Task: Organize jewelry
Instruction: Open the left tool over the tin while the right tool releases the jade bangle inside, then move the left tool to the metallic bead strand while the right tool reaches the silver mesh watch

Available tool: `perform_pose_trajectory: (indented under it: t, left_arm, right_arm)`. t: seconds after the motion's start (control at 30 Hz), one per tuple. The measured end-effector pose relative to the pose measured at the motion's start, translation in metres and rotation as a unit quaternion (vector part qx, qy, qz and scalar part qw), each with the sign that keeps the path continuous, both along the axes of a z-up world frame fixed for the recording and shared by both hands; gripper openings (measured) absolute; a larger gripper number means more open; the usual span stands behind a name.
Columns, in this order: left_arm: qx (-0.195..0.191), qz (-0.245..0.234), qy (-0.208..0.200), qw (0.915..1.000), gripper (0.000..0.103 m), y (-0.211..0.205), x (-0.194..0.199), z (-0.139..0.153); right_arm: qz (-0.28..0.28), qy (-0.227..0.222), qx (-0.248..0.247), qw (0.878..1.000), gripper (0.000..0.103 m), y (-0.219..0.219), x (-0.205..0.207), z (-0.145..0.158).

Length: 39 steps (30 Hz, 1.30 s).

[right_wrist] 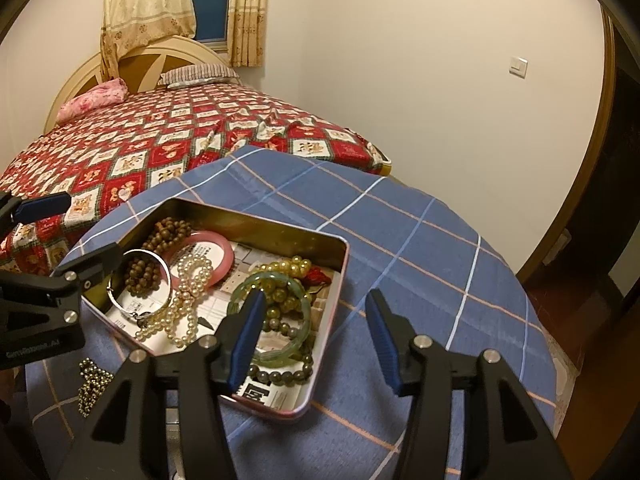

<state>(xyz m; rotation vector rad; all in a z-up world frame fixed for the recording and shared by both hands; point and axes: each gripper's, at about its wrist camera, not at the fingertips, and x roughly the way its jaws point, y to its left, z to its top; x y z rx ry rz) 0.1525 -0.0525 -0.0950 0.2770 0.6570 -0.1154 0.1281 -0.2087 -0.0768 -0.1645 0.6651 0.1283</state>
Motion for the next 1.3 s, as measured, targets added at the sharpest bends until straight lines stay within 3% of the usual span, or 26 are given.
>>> perform_pose_trajectory:
  t: [0.9, 1.3]
  left_arm:
    - [-0.008, 0.009, 0.009, 0.9999, 0.083, 0.009, -0.03, -0.003]
    - [-0.024, 0.024, 0.02, 0.9992, 0.083, 0.024, -0.069, -0.018]
  right_arm:
    - [0.0, 0.005, 0.016, 1.0, 0.058, 0.002, -0.03, -0.005]
    - [-0.002, 0.009, 0.027, 1.0, 0.06, 0.003, -0.055, -0.012]
